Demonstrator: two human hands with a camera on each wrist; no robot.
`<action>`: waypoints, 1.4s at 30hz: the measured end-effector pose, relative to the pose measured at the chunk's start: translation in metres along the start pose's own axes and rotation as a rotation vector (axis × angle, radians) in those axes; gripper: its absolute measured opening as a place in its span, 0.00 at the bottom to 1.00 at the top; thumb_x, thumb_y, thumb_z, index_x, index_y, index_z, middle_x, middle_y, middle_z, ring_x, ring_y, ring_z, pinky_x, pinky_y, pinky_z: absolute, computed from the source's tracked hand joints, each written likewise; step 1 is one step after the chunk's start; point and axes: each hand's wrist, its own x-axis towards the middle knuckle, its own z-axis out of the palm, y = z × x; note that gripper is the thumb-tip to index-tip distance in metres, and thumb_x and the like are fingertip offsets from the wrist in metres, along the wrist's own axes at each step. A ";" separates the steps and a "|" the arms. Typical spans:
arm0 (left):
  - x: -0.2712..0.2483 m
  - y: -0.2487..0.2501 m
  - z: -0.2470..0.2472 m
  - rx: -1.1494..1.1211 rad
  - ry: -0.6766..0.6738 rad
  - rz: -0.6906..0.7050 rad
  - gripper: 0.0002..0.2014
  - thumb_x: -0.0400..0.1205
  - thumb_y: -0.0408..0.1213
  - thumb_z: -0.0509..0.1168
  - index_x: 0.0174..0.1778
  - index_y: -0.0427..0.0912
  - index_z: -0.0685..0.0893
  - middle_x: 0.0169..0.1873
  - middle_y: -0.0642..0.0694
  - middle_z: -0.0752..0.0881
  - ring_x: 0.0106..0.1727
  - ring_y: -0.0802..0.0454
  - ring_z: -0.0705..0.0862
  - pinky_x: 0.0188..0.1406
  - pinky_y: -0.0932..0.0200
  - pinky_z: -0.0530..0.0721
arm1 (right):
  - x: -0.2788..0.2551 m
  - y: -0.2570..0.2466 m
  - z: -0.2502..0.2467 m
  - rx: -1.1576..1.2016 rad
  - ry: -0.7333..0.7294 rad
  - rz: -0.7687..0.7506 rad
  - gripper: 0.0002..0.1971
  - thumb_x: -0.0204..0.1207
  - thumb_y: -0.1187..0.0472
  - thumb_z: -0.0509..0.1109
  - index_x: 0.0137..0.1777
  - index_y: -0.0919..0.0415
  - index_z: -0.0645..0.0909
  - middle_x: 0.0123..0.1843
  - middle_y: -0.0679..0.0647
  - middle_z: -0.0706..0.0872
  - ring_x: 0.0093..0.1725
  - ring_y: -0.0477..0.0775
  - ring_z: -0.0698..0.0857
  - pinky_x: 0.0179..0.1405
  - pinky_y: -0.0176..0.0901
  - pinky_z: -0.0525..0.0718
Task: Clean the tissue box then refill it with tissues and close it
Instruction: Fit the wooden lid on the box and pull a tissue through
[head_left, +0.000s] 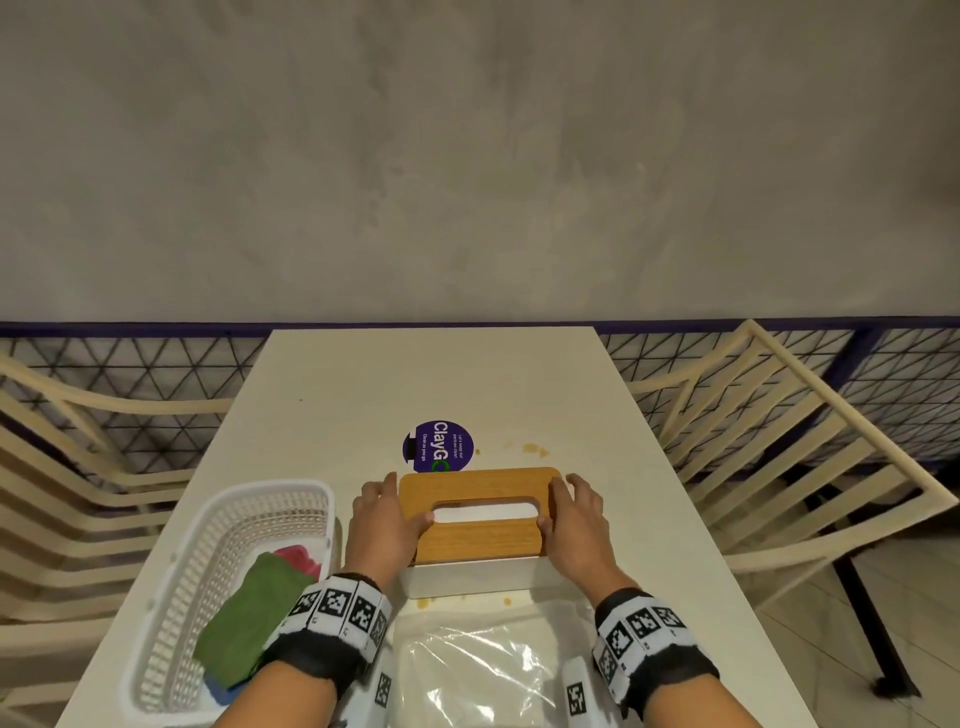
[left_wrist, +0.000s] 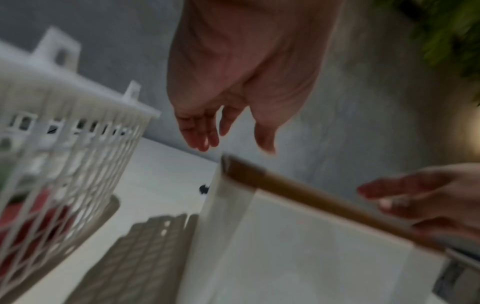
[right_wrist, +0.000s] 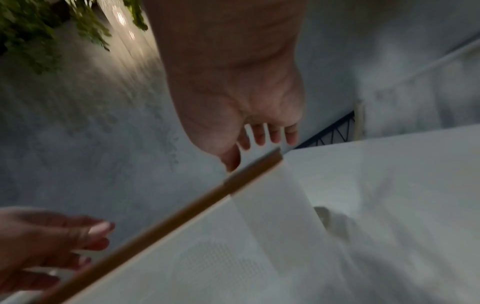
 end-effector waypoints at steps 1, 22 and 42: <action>0.001 0.002 -0.005 0.032 -0.050 0.063 0.39 0.75 0.44 0.70 0.79 0.42 0.59 0.74 0.42 0.66 0.75 0.44 0.66 0.73 0.48 0.67 | 0.004 0.001 -0.007 -0.027 -0.062 -0.055 0.26 0.82 0.59 0.62 0.78 0.61 0.60 0.81 0.60 0.56 0.78 0.61 0.57 0.74 0.53 0.64; 0.007 -0.001 -0.010 0.173 -0.324 0.190 0.49 0.71 0.36 0.75 0.81 0.39 0.50 0.83 0.47 0.50 0.79 0.49 0.63 0.77 0.56 0.62 | 0.027 -0.044 -0.026 -0.690 -0.376 -0.007 0.22 0.77 0.65 0.62 0.72 0.61 0.71 0.74 0.59 0.71 0.76 0.62 0.63 0.74 0.67 0.59; 0.001 -0.014 -0.001 -0.009 -0.285 0.121 0.54 0.67 0.38 0.78 0.82 0.43 0.48 0.83 0.52 0.47 0.80 0.49 0.63 0.78 0.54 0.64 | 0.044 -0.105 0.037 -0.460 -0.215 -0.461 0.10 0.77 0.62 0.63 0.42 0.60 0.87 0.43 0.58 0.90 0.35 0.57 0.79 0.33 0.43 0.75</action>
